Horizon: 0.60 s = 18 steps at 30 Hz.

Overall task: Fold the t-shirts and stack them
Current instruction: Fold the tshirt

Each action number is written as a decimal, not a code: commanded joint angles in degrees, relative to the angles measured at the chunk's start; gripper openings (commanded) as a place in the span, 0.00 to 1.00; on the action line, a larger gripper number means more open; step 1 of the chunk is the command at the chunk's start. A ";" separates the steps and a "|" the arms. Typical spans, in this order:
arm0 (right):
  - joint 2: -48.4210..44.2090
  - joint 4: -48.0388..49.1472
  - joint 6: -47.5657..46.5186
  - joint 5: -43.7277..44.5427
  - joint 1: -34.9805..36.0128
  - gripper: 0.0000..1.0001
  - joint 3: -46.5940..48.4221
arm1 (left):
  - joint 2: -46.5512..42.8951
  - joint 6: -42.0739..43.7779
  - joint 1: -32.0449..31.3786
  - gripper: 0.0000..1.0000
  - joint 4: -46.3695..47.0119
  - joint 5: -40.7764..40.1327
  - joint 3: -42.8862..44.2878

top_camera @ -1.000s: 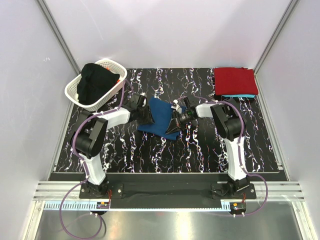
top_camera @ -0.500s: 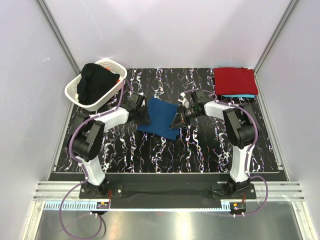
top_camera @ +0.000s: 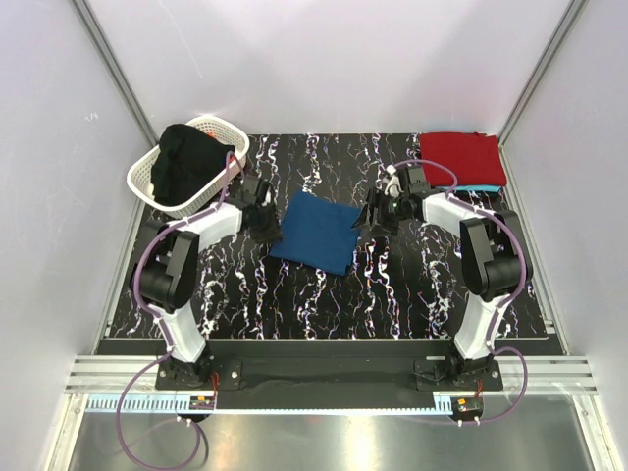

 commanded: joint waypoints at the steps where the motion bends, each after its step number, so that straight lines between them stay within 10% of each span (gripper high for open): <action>1: -0.85 0.41 -3.20 3.07 -0.22 0.72 3.77 | -1.73 2.28 0.17 0.35 1.06 4.21 8.06; 18: 12.16 -0.21 0.83 -0.10 -3.38 0.83 14.94 | 22.08 3.96 1.92 0.35 2.38 13.62 30.93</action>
